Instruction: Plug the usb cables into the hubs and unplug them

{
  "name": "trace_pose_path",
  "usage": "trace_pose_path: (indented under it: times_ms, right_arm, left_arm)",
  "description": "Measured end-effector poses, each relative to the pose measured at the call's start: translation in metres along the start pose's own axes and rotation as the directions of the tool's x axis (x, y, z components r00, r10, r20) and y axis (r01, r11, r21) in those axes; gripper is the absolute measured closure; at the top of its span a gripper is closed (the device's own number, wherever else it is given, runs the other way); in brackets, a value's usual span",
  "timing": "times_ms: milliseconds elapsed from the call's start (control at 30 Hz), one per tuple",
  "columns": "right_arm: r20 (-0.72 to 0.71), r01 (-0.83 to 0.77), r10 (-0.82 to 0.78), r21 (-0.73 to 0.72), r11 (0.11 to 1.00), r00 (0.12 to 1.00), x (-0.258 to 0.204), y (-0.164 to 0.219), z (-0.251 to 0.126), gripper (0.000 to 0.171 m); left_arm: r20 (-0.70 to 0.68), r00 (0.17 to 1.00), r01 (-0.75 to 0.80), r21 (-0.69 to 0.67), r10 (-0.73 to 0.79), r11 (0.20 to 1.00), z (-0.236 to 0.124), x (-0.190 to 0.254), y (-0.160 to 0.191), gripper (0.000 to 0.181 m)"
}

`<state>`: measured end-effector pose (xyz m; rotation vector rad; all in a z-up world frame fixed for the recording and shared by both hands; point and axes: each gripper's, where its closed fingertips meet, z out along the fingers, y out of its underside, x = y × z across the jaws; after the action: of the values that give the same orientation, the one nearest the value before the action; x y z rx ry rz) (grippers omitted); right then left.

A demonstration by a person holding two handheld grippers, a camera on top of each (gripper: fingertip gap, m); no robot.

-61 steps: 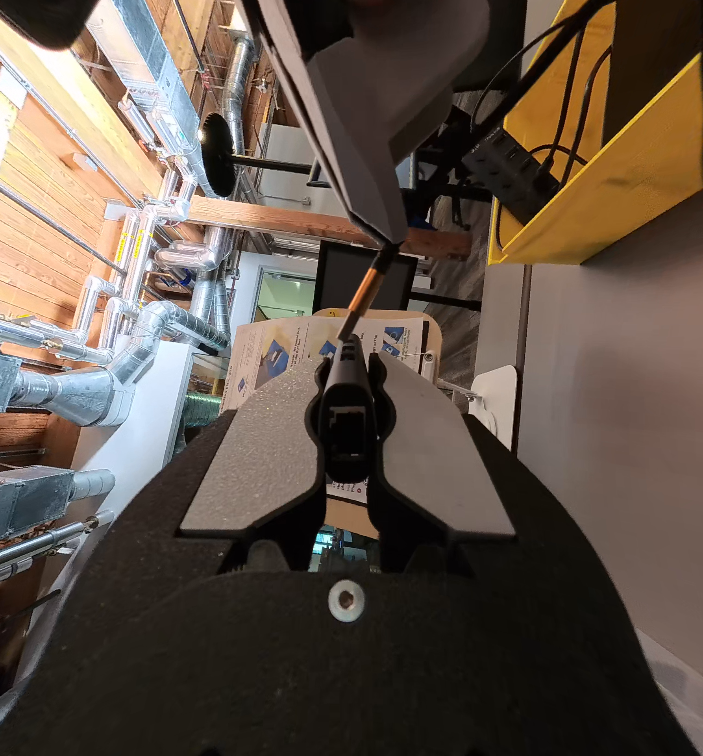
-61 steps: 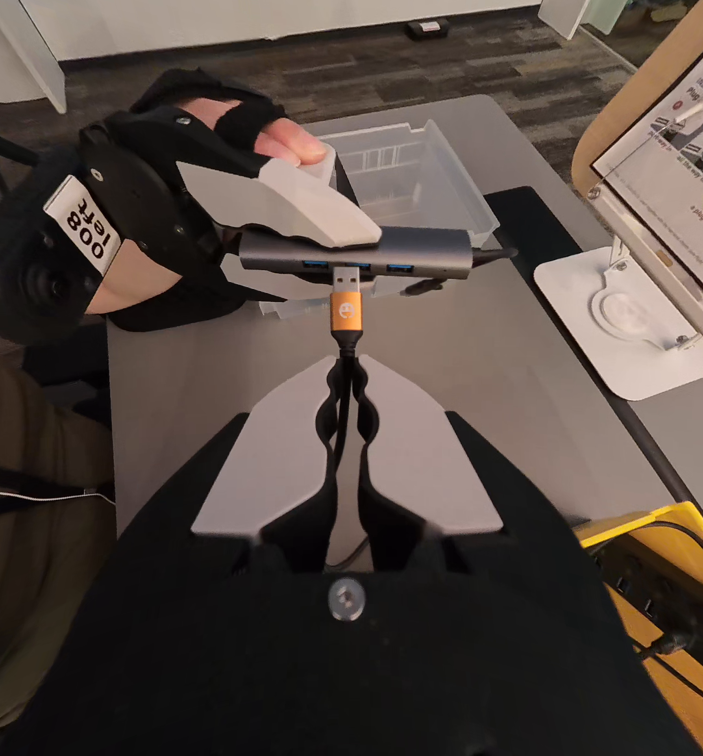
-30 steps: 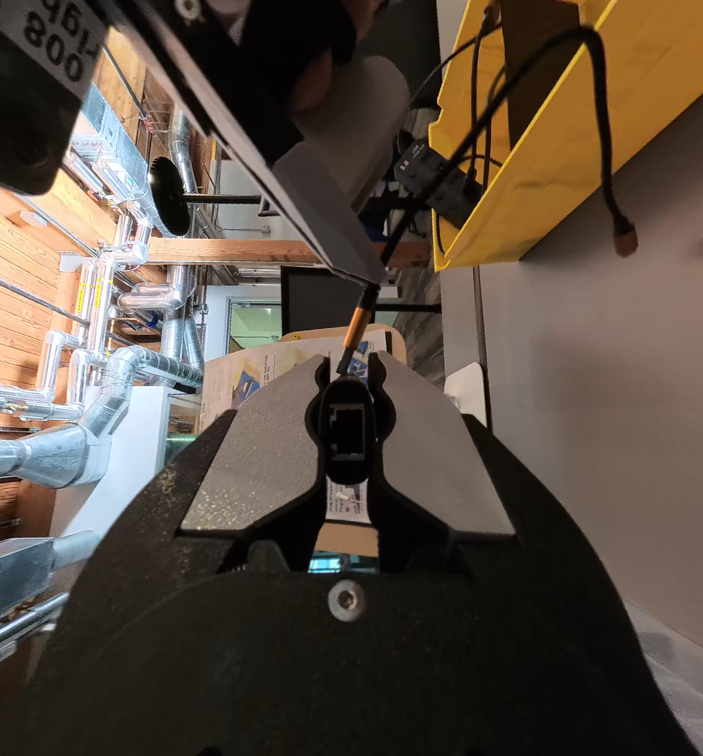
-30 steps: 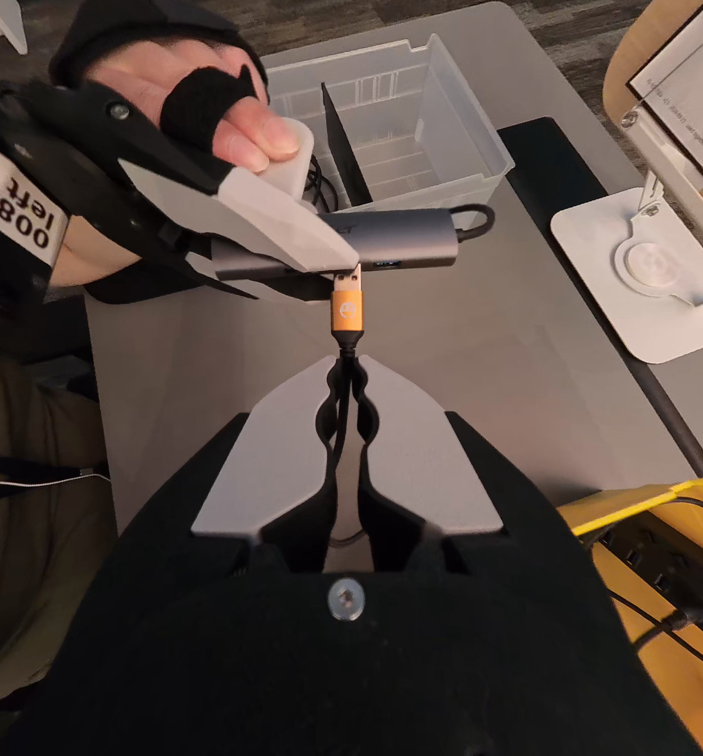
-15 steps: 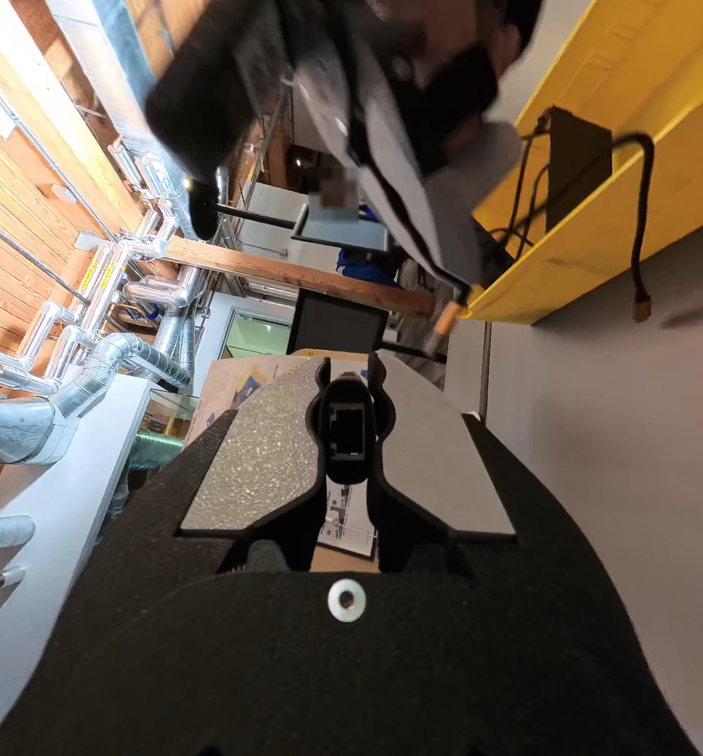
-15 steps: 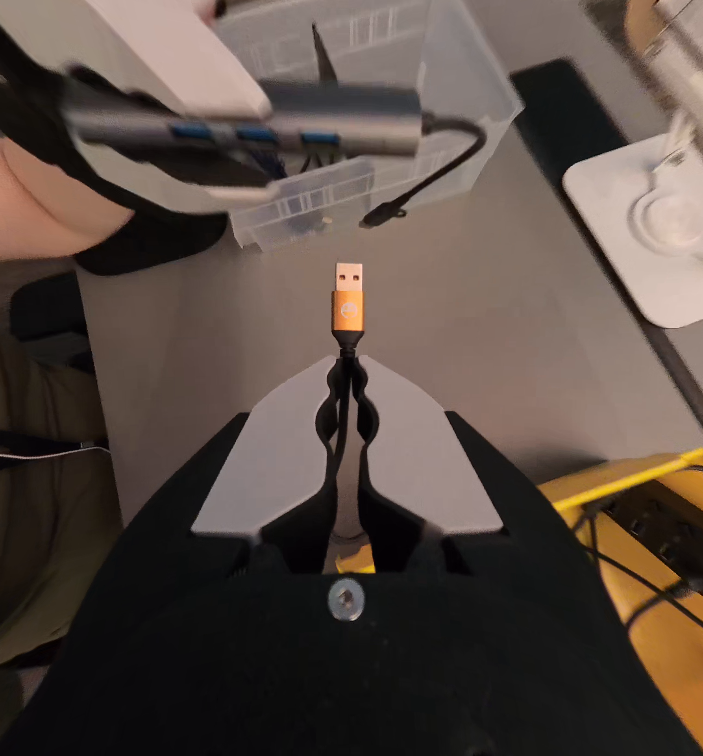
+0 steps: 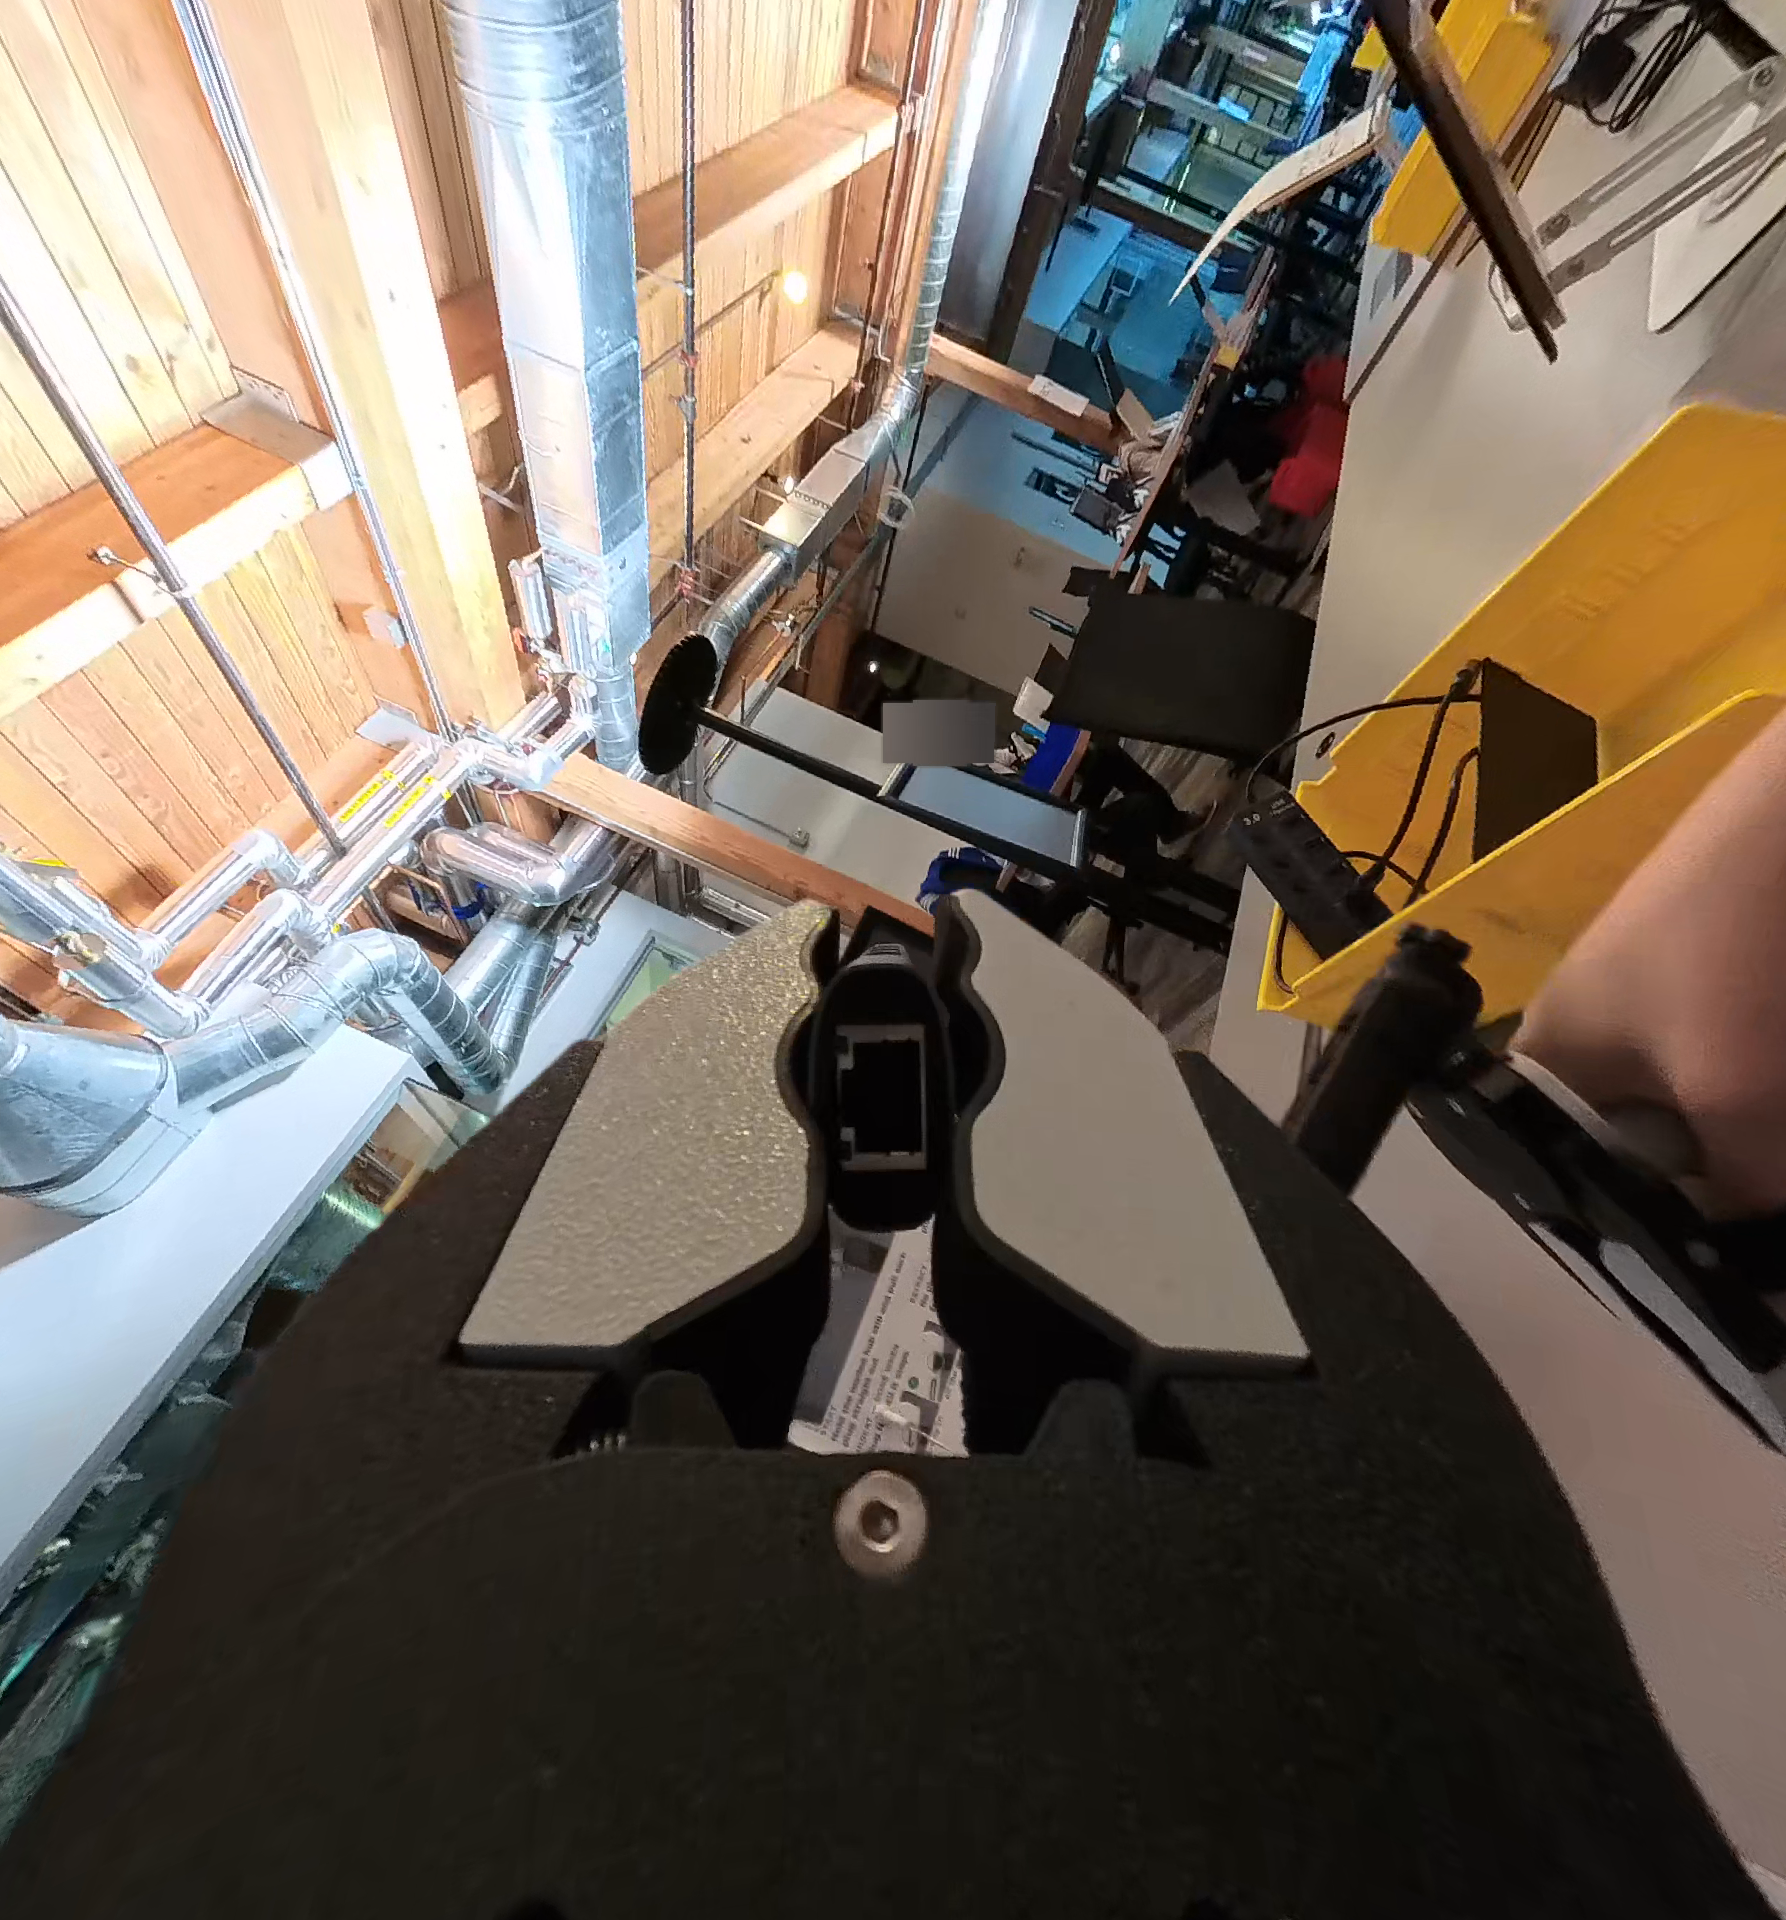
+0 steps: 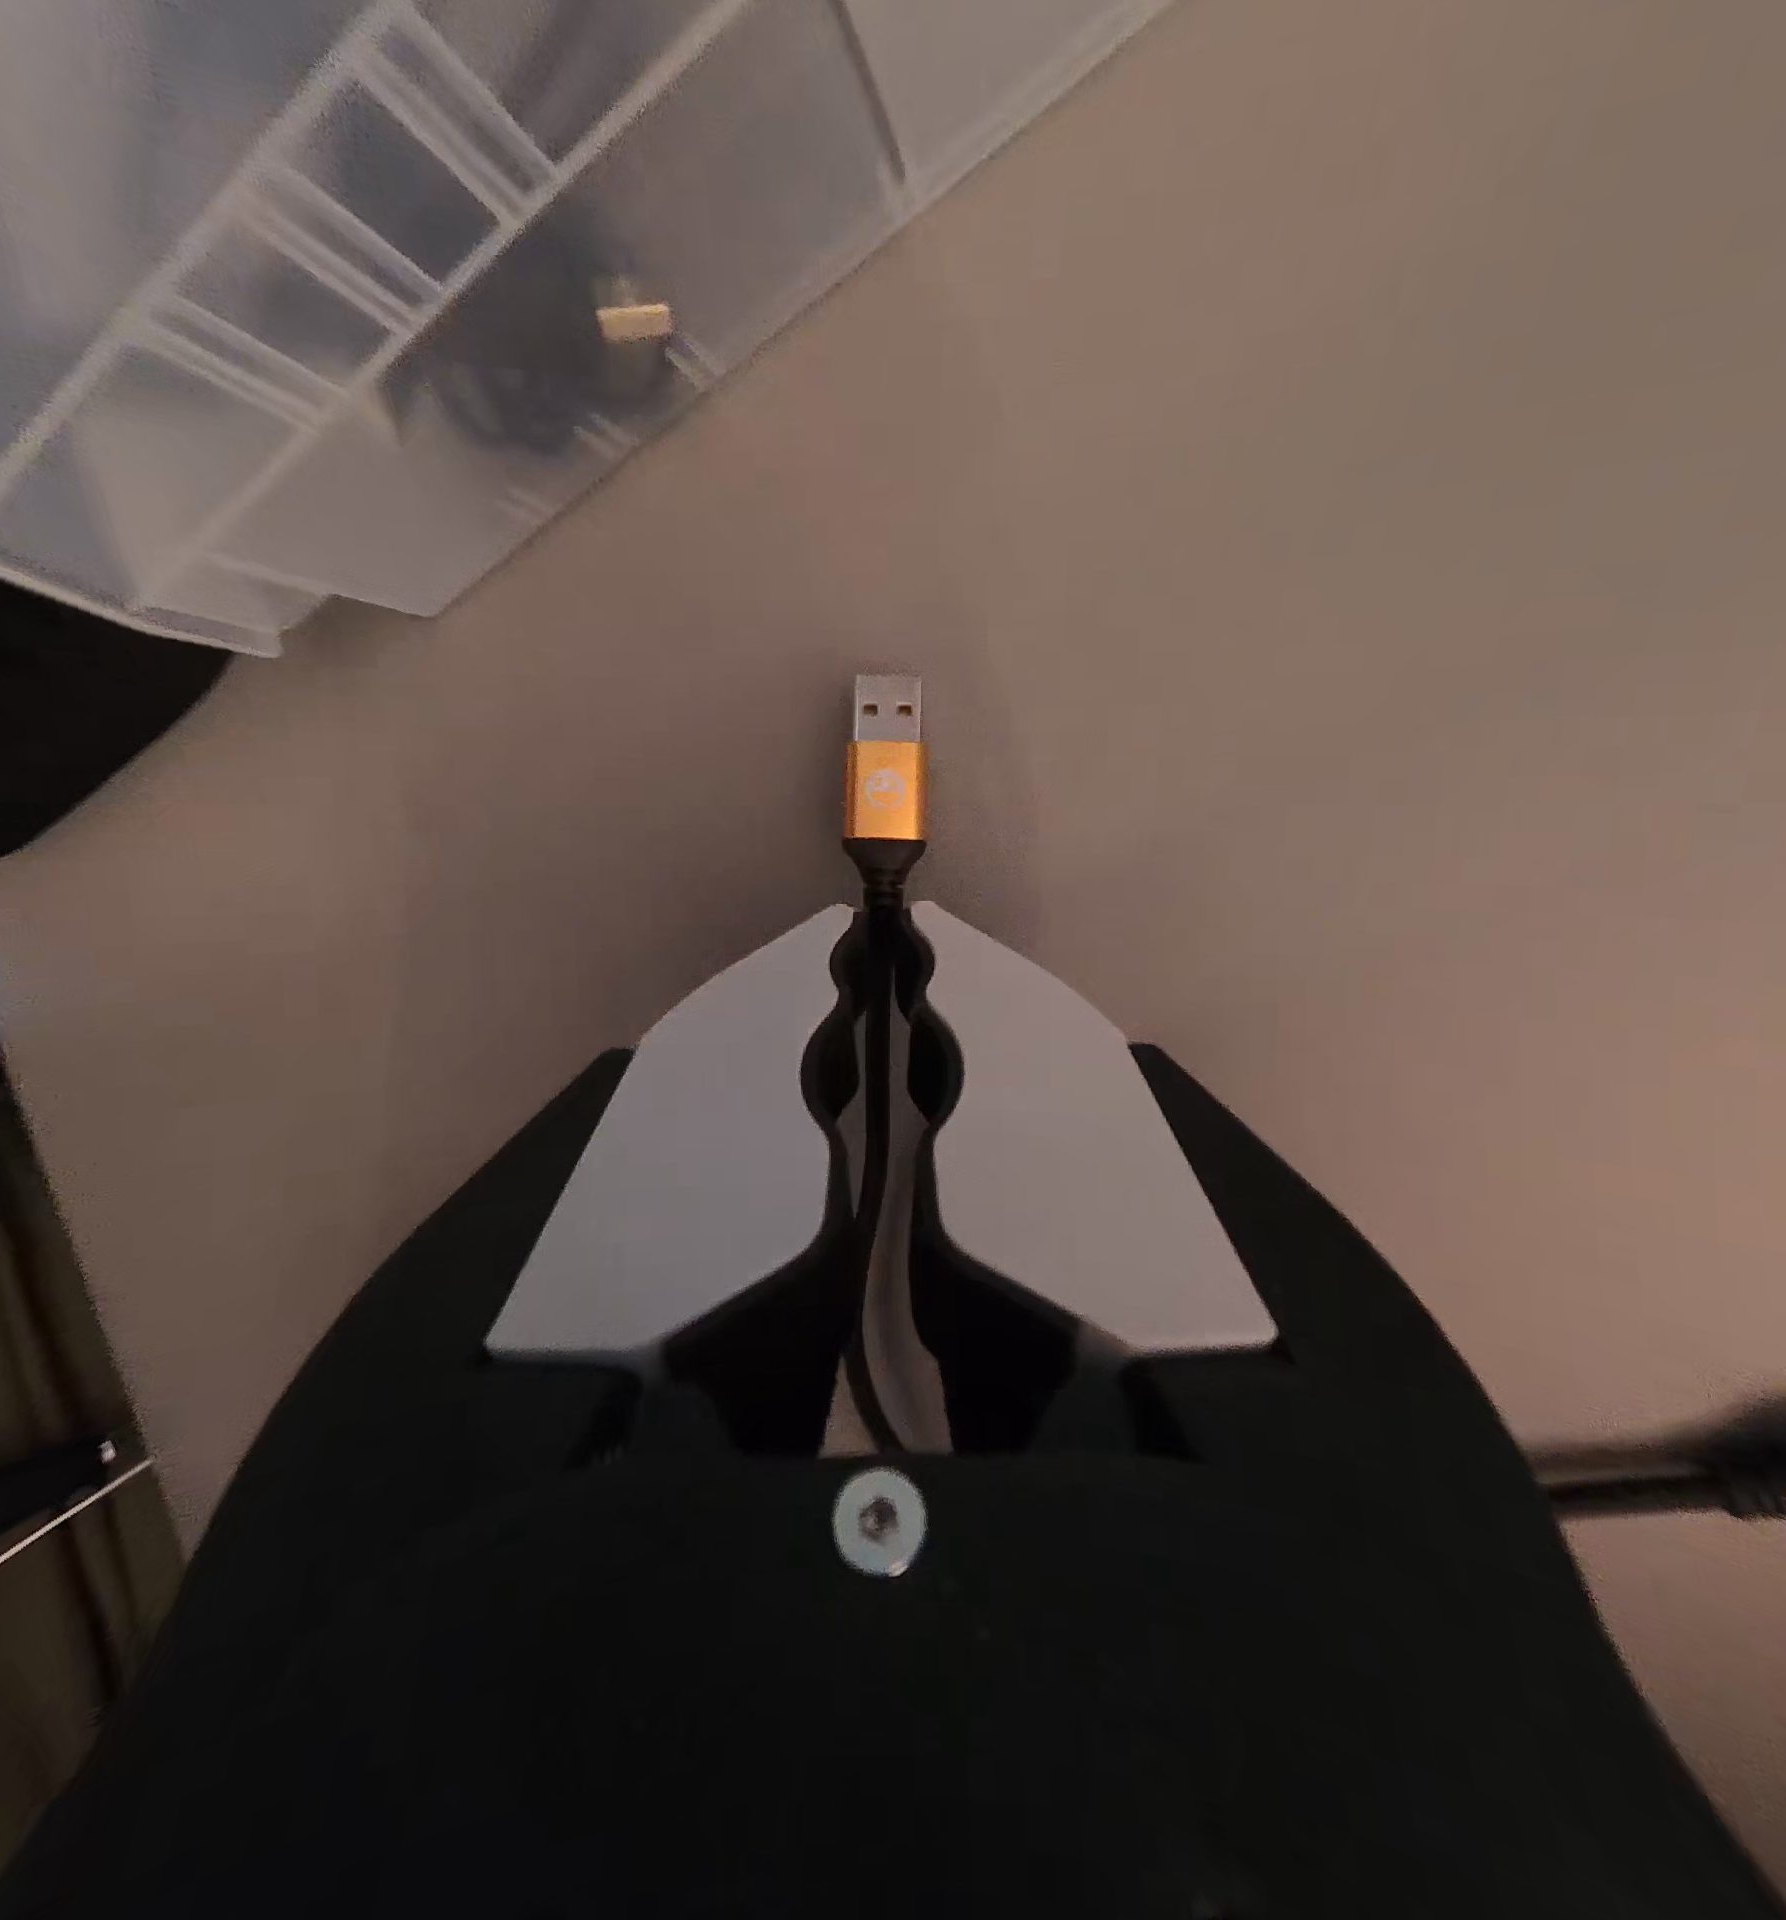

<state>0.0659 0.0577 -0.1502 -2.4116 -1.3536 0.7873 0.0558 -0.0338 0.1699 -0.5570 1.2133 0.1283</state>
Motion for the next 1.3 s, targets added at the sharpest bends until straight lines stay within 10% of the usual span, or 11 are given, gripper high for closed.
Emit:
trace_pose_path:
  times_ms: [267,433,733,933,1033,1300]
  right_arm:
    - [-0.015,0.104,-0.104,0.015,0.994,0.994,0.0,-0.003,0.005,0.162]
    - [-0.01,0.213,-0.216,0.224,0.951,0.976,-0.013,-0.035,-0.056,0.147]
    - [-0.392,0.572,-0.457,0.729,0.375,0.798,-0.07,-0.075,-0.241,0.119]
    - [-0.682,0.852,-0.545,0.507,0.129,0.488,-0.112,-0.067,-0.236,0.119]
    - [-0.698,0.892,-0.582,0.438,0.114,0.418,-0.114,-0.065,-0.223,0.148]
    - [-0.754,0.948,-0.576,0.245,0.201,0.317,-0.099,-0.06,-0.23,0.15]
  left_arm:
    - [-0.055,0.998,-0.005,0.036,0.007,0.999,-0.002,0.009,-0.009,0.164]
    - [-0.107,0.994,0.043,0.071,-0.035,0.997,0.0,0.016,-0.014,0.165]
    - [-0.201,0.978,0.07,0.045,-0.06,0.997,0.015,0.042,-0.006,0.165]
    - [-0.277,0.955,0.13,0.066,-0.107,0.989,0.026,0.064,-0.012,0.165]
    - [-0.302,0.941,0.188,0.094,-0.152,0.978,0.029,0.07,-0.018,0.165]
    - [-0.29,0.937,0.176,-0.088,-0.194,0.981,0.037,0.072,0.011,0.16]
